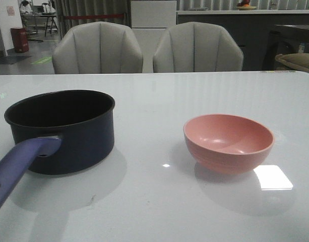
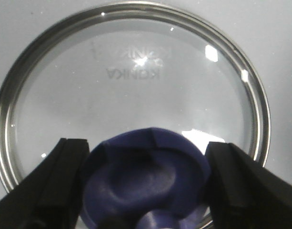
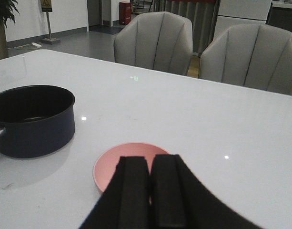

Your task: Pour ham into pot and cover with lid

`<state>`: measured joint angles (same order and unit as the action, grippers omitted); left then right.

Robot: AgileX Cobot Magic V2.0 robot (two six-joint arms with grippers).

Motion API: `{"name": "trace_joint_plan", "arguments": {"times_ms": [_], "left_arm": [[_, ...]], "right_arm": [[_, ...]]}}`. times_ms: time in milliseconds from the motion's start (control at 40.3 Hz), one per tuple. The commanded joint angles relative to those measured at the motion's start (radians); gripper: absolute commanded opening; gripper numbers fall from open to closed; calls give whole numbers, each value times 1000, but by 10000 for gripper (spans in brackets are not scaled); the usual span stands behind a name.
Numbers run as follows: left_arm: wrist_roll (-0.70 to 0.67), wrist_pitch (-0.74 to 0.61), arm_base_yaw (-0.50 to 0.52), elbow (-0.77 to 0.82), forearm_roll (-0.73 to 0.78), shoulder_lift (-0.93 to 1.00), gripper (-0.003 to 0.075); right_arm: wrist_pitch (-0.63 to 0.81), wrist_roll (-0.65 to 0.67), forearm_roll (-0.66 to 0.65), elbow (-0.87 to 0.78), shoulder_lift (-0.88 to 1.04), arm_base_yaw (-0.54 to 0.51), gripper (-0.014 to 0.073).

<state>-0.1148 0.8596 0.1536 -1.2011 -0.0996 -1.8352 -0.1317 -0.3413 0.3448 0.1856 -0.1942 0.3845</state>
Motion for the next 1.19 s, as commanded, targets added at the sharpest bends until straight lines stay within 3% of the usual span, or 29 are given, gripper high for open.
{"name": "trace_joint_plan", "arguments": {"times_ms": [0,645,1166], "left_arm": [[-1,-10,-2,-21,4,45,260],[35,67,-21,-178,-1,221,260],[103,159,-431,-338,-1,216,260]], "right_arm": [[79,0,6,29,-7,1,143],[79,0,6,29,-7,1,143],[79,0,6,29,-7,1,143]]}}
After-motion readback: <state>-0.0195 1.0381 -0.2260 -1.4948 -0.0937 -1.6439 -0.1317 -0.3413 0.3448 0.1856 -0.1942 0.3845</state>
